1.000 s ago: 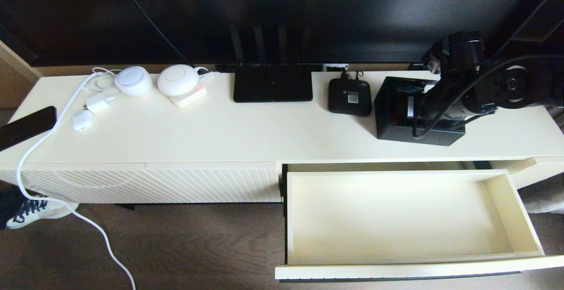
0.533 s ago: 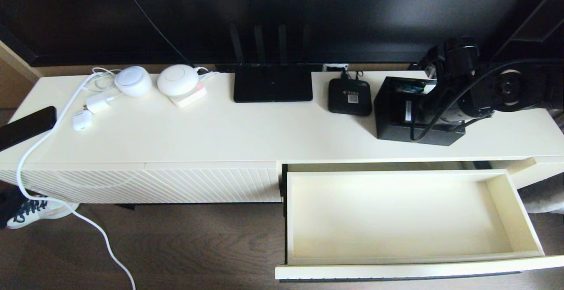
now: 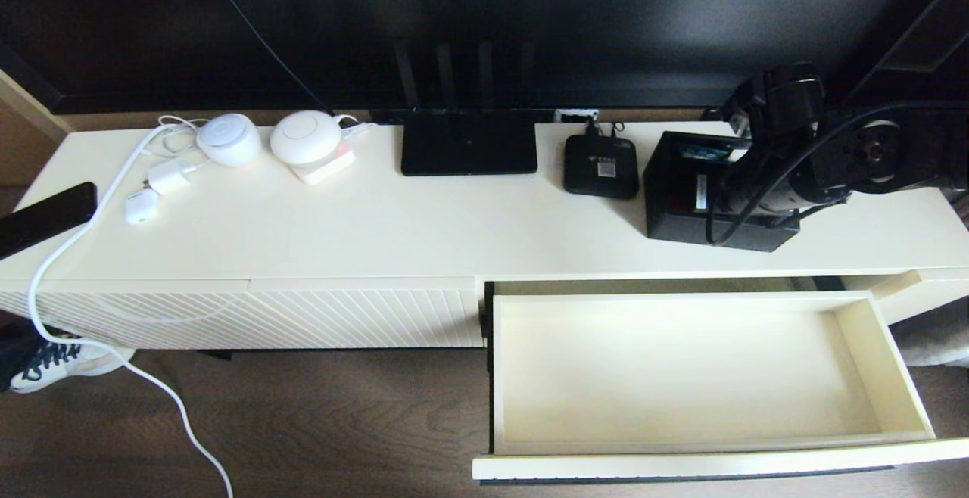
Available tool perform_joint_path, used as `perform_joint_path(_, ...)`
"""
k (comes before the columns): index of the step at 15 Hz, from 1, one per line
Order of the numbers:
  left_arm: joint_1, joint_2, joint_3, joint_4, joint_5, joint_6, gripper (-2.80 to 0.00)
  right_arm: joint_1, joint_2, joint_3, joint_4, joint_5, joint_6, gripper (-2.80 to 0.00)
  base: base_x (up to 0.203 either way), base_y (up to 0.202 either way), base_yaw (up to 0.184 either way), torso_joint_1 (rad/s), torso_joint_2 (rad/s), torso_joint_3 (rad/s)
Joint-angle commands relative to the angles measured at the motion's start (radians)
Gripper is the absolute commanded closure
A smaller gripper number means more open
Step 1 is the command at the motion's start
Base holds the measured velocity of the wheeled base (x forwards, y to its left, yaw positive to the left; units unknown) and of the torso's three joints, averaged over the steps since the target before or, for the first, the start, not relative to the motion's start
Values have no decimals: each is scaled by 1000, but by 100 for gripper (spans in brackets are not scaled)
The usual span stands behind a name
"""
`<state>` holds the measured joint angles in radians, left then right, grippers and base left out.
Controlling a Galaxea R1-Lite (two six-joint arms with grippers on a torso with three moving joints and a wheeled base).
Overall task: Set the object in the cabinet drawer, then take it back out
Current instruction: Put the storage box in the drawer
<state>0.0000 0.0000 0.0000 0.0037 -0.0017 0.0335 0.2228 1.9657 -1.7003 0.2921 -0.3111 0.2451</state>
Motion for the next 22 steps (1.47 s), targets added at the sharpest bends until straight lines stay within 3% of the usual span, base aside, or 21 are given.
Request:
perform_joint_path(1,0,0,0,1,0,0,0,3,-20,19,4,-2,0,0,0,0,0,0,0,0)
perform_joint_path(8,0,0,0,1,0,0,0,53,-257,201,14,11,-8,0,0,0,0,0,0,0)
perform_joint_path(13,0,0,0,1,0,0,0,136,-473,479,61,-2,-5,0,0,0,0,0,0,0)
perform_joint_path(16,0,0,0,-1,0,0,0,174,-512,663,59,-52,26,0,0,0,0,0,0,0)
perform_joint_path(19,0,0,0,1,0,0,0,195,-486,799,-10,-68,101,0,0,0,0,0,0,0)
perform_joint_path(22,0,0,0,0,0,0,0,198,-424,862,-140,-69,114,0,0,0,0,0,0,0)
